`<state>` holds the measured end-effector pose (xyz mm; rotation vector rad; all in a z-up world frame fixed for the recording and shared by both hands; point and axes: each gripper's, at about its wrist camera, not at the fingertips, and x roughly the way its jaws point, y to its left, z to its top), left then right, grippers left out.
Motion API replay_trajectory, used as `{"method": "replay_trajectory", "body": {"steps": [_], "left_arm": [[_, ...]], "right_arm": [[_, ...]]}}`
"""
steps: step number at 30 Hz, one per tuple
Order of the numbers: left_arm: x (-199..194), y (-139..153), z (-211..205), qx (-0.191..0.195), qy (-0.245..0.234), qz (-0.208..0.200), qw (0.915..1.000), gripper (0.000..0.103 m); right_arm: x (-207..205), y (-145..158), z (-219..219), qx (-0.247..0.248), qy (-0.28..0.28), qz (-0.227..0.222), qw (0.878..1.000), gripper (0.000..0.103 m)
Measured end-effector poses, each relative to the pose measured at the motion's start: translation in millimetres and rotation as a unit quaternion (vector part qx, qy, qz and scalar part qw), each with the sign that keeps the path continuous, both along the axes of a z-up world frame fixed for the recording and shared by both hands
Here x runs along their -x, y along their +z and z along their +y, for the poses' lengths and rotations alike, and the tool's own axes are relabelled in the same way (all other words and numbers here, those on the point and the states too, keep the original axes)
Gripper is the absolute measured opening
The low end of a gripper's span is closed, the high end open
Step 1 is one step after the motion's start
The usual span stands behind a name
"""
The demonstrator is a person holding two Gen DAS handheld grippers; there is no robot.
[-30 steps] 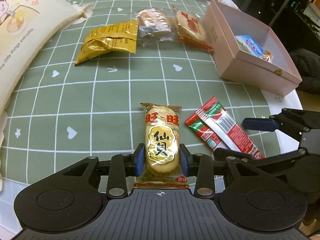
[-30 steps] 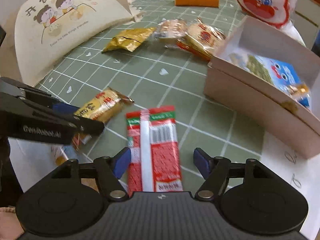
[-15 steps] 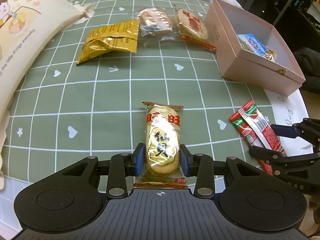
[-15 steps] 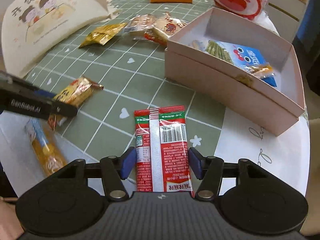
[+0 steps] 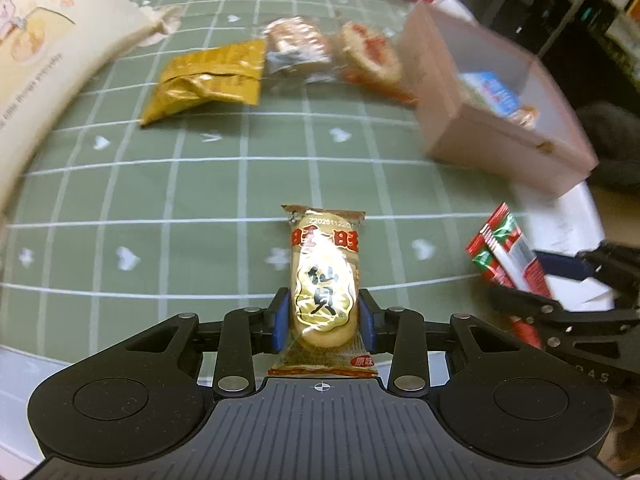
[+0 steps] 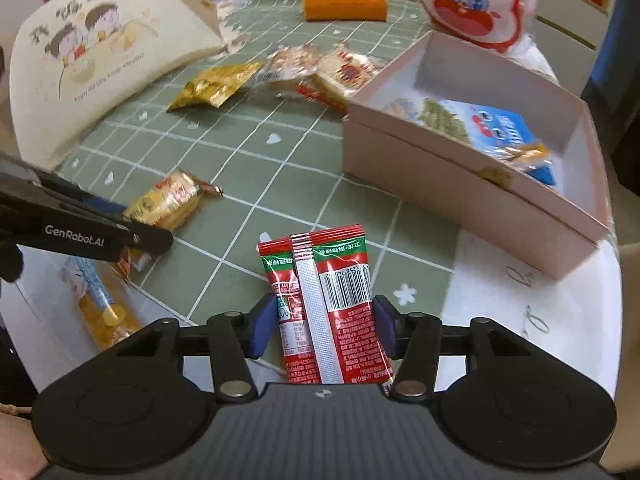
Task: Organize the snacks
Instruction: 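Carry both snacks into the pink box and open both tools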
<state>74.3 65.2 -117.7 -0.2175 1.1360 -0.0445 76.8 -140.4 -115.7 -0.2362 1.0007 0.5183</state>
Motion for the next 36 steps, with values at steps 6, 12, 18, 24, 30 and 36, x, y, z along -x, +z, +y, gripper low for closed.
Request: {"method": "replay_trajectory", "body": {"steps": [6,12,18,24,30,36], "left_arm": [[8,20,-36,0.008,-0.059,-0.034,0.9976,0.040],[2,62,-64,0.034,-0.096,-0.086,0.9911,0.040],[-27,158,-74,0.033,-0.119,-0.224,0.9668,0.040],[-105,188,-95,0.039,-0.123,-0.236,0.9632,0.040],[-199,96,-114,0.099,-0.126,-0.125,0.9792,0.040],[-215,21,-85,0.164,-0.081,-0.093,0.9788,0.041]], "right_arm": [[13,32,-33,-0.034,-0.029,-0.021,0.999,0.050],[21,66,-60,-0.069,-0.060,-0.055,0.994,0.050],[6,151,-86,-0.117,-0.080,-0.160,0.977,0.050],[-41,227,-101,-0.133,-0.121,-0.243,0.953,0.050],[-84,226,-110,-0.131,-0.166,-0.225,0.951,0.050],[-136,174,-100,-0.116,-0.192,-0.143,0.964,0.050]]}}
